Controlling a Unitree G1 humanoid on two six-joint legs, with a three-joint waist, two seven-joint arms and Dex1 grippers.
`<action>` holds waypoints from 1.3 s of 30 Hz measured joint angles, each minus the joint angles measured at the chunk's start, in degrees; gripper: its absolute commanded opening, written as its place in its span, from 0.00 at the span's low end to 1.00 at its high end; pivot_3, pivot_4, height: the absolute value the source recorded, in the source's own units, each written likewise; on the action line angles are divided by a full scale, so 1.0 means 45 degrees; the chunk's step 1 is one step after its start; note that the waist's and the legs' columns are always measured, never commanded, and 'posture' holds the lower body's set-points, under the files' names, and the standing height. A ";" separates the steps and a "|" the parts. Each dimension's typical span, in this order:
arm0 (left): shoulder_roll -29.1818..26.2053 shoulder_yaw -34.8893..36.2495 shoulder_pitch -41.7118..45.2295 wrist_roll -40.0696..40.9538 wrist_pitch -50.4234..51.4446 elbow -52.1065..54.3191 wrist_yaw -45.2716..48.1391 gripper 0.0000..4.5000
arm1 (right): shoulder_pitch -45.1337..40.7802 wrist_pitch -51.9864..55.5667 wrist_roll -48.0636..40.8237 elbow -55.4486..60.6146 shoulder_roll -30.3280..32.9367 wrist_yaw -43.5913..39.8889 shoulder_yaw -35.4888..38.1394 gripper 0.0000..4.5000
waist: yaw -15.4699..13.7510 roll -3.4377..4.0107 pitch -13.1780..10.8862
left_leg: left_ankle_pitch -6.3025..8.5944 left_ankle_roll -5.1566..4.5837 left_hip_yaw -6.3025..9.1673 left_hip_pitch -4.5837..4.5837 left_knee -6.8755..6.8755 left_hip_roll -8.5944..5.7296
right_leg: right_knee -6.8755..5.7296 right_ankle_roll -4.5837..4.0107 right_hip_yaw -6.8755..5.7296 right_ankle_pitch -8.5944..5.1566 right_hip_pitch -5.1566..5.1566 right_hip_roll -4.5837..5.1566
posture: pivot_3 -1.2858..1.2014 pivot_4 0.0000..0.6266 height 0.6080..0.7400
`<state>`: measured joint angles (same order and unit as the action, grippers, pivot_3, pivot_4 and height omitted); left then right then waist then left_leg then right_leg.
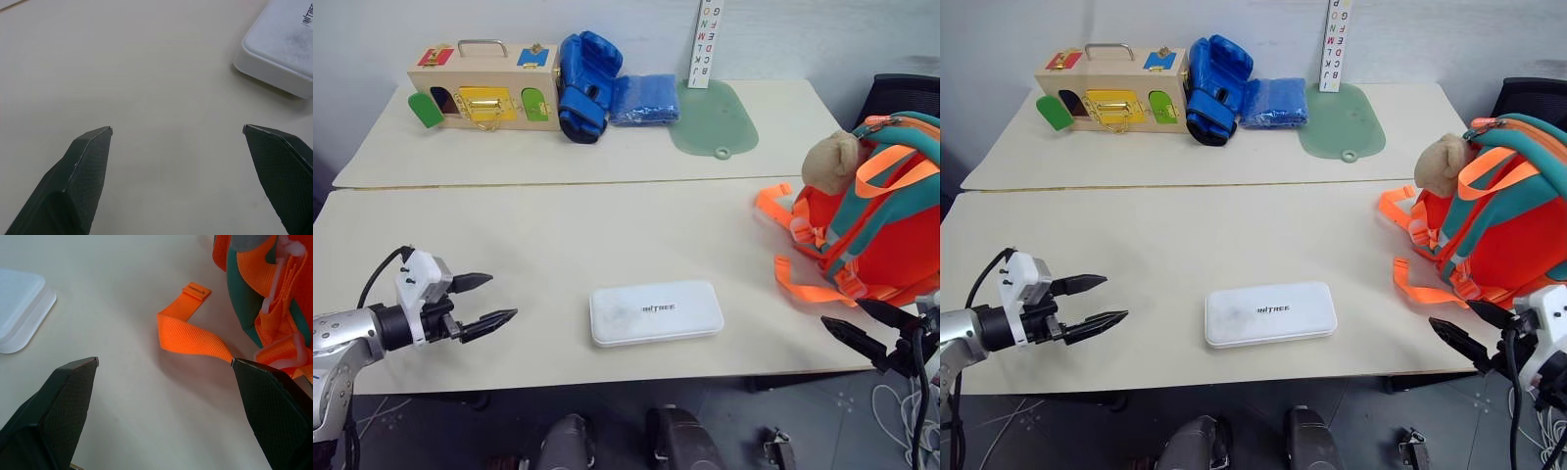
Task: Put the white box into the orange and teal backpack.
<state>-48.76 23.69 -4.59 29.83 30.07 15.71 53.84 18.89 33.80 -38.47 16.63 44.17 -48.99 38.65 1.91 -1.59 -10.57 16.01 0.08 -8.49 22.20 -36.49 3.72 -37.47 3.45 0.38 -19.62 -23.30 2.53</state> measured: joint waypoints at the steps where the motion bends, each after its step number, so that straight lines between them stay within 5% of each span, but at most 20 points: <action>1: 0.0007 -0.0001 0.0006 0.0014 -0.0003 0.0000 0.0001 1.00 | -0.0006 -0.0001 0.0000 0.0000 0.0000 0.0016 0.0000 0.99 | 0.0001 0.0000 0.0000 | -0.0001 0.0000 0.0000 0.0000 0.0000 0.0000 | 0.0000 0.0000 0.0000 0.0000 0.0000 -0.0001 | 0.52 0.24 1.00; 18: 0.0026 -0.0344 -0.0149 0.0231 0.0537 0.0685 -0.0106 1.00 | -0.0653 -0.0087 0.0331 0.0017 0.0293 -0.0311 -0.0713 0.95 | 0.0028 0.0000 0.0000 | -0.0015 0.0000 -0.0003 -0.0007 0.0000 -0.0002 | -0.0010 0.0004 0.0001 0.0003 0.0003 -0.0003 | 0.52 0.24 1.00; 22: 0.0038 -0.0889 -0.0275 0.0508 0.0860 0.1492 0.0034 0.80 | -0.1491 -0.0083 0.0462 0.0323 0.0893 -0.0830 -0.1915 0.72 | 0.0069 0.0000 0.0000 | -0.0022 -0.0001 -0.0003 -0.0011 -0.0001 -0.0004 | -0.0020 0.0006 0.0003 0.0003 0.0004 -0.0005 | 0.52 0.24 1.00; 31: 0.0549 -0.3877 0.0875 -0.0213 0.0847 0.1916 -0.0202 0.16 | -0.4341 -0.1233 0.2135 -0.0573 0.1680 -0.2177 -0.5579 0.02 | 0.0003 -0.0001 0.0000 | -0.0038 -0.0004 0.0000 -0.0009 -0.0019 -0.0015 | -0.0026 0.0015 0.0004 0.0008 0.0006 -0.0011 | 0.52 0.24 1.00; 34: 0.0739 -0.4792 0.1477 -0.0741 0.0729 0.1636 -0.0312 0.01 | -0.5020 -0.1830 0.2879 -0.1331 0.1746 -0.2692 -0.6617 0.00 | -0.0038 -0.0001 0.0000 | -0.0048 0.0019 0.0000 -0.0003 -0.0035 -0.0012 | -0.0027 0.0015 0.0003 0.0008 0.0005 -0.0016 | 0.52 0.24 1.00; 39: 0.1114 -0.5541 0.2511 -0.1240 0.0753 0.0784 -0.0592 0.01 | -0.5898 -0.2339 0.3684 -0.1832 0.1660 -0.2977 -0.7739 0.00 | -0.0035 0.0001 -0.0001 | -0.0042 0.0025 0.0001 0.0017 -0.0122 0.0001 | -0.0062 0.0018 0.0005 0.0010 0.0004 -0.0021 | 0.52 0.24 1.00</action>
<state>-43.74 -1.25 6.71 24.25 33.45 19.24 51.18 -7.65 23.28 -21.89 8.38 51.65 -62.39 3.83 1.75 -1.59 -10.57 15.82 0.20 -8.48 22.27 -37.04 3.73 -37.75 3.53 0.40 -19.57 -23.28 2.44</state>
